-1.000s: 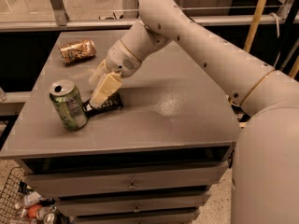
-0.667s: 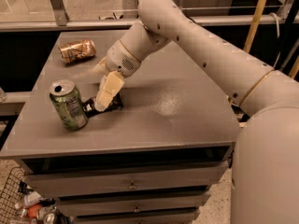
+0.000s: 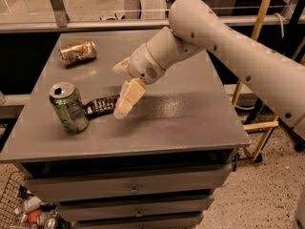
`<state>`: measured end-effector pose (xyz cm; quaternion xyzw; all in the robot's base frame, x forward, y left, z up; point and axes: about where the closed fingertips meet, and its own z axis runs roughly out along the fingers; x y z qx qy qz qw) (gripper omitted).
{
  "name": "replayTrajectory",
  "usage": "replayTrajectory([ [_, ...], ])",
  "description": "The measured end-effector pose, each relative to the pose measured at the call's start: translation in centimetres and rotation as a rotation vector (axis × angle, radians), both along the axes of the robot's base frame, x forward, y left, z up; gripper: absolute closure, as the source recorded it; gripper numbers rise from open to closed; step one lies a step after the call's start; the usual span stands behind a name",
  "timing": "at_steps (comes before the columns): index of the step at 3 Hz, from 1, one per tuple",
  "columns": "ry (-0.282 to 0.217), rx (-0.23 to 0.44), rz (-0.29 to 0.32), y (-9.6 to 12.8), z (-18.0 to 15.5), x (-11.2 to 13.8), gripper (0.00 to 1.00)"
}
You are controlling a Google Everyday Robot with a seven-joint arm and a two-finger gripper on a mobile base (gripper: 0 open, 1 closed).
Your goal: Move rxbar chocolate near green can
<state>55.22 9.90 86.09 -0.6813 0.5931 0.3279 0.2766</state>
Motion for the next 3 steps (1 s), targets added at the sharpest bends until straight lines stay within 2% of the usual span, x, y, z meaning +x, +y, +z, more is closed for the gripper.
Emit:
replayTrajectory([
  [1, -0.046, 0.03, -0.09, -5.5, 0.0, -0.8, 0.0],
  [2, -0.049, 0.028, -0.124, -7.5, -0.1, -0.7, 0.0],
  [3, -0.049, 0.028, -0.123, -7.5, -0.1, -0.7, 0.0],
])
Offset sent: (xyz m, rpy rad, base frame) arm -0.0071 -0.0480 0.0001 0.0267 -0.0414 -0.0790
